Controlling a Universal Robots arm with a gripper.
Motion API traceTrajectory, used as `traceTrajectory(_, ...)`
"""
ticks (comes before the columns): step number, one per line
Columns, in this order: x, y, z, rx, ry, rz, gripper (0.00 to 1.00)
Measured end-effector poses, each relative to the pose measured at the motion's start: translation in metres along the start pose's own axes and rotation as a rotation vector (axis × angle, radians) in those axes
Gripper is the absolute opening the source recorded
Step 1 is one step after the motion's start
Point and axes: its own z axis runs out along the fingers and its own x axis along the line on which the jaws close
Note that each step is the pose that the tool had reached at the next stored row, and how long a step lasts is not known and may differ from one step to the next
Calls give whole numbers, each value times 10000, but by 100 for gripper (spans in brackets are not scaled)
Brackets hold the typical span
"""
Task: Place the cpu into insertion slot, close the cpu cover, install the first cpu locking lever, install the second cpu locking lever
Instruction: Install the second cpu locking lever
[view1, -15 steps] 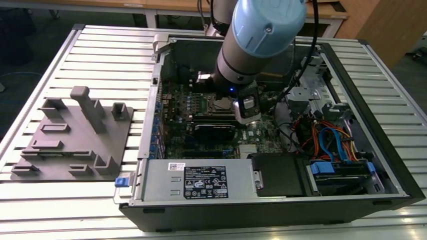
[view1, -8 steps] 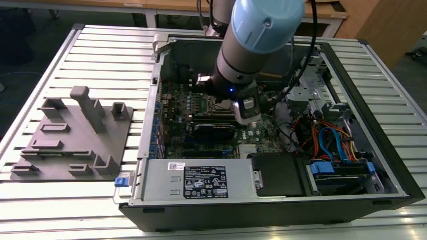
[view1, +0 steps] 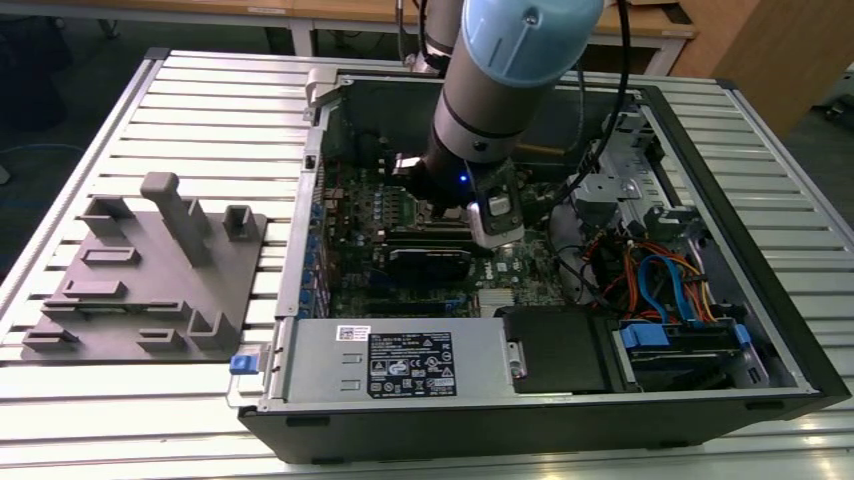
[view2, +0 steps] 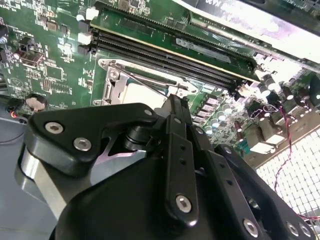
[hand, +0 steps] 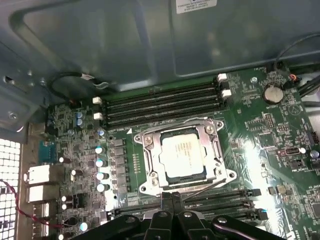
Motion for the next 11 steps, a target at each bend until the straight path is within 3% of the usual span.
traceTrajectory(11, -30, 6, 16, 1, -1, 1, 10)
